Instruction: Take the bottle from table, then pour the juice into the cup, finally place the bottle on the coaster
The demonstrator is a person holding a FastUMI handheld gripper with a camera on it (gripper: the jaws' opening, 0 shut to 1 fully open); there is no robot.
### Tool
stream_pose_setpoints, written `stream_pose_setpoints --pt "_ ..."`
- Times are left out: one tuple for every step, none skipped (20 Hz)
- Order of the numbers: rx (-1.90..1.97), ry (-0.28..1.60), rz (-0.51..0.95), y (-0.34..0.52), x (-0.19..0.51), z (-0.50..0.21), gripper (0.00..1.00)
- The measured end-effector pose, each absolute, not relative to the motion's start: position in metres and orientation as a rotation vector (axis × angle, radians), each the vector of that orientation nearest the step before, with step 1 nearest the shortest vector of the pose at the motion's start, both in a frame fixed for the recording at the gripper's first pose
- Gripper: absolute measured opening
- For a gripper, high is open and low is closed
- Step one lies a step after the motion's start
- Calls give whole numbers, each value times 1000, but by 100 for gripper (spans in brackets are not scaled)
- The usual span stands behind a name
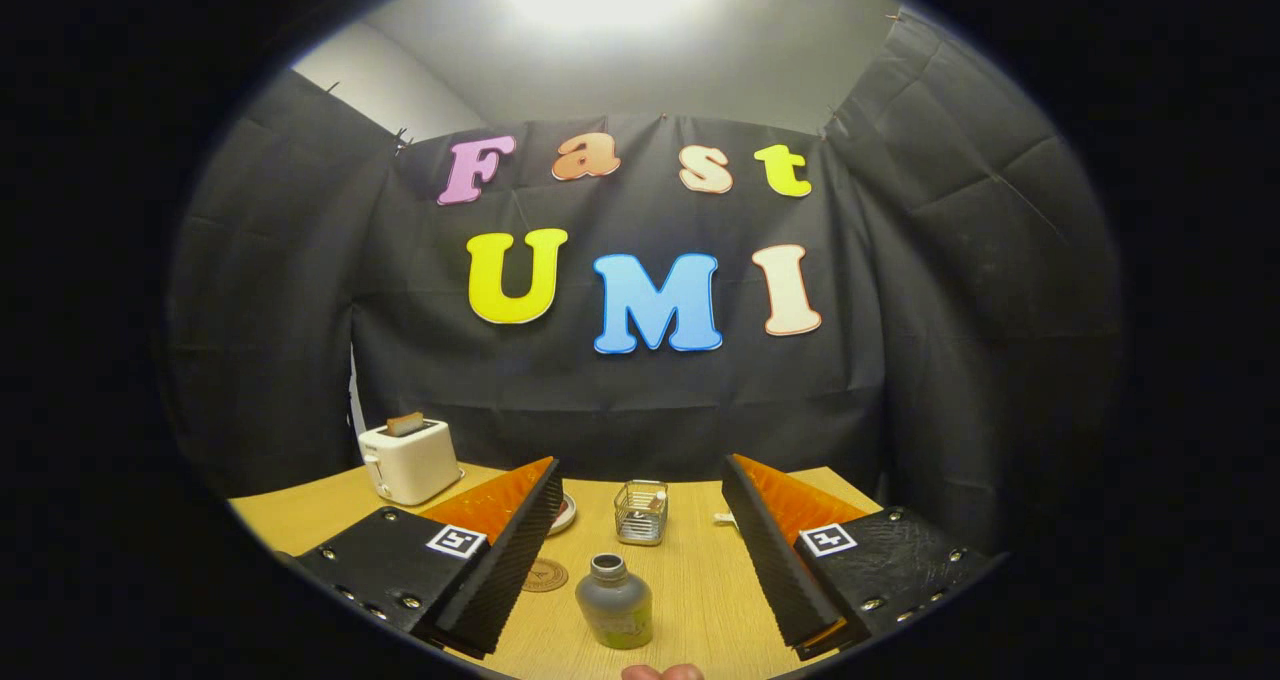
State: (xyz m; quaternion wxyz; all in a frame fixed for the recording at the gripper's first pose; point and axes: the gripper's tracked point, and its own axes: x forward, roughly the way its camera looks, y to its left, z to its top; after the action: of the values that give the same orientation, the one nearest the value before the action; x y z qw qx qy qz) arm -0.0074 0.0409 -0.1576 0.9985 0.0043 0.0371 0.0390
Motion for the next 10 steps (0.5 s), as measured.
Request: stream_pose_setpoints --pt "6 72 81 45 -8 -165 98" --pt "3 65 77 49 -8 -172 98" --pt "5 53 80 51 -8 -175 98" --pt "6 46 81 55 -6 -181 98" --pt "5 55 68 54 -2 -194 98" --pt "11 60 62 53 0 -204 98" --pt "20 67 54 53 2 -213 98" --pt "24 76 48 54 4 -223 98" --pt "19 84 46 56 6 -233 98" --pt "11 90 45 57 8 -242 98"
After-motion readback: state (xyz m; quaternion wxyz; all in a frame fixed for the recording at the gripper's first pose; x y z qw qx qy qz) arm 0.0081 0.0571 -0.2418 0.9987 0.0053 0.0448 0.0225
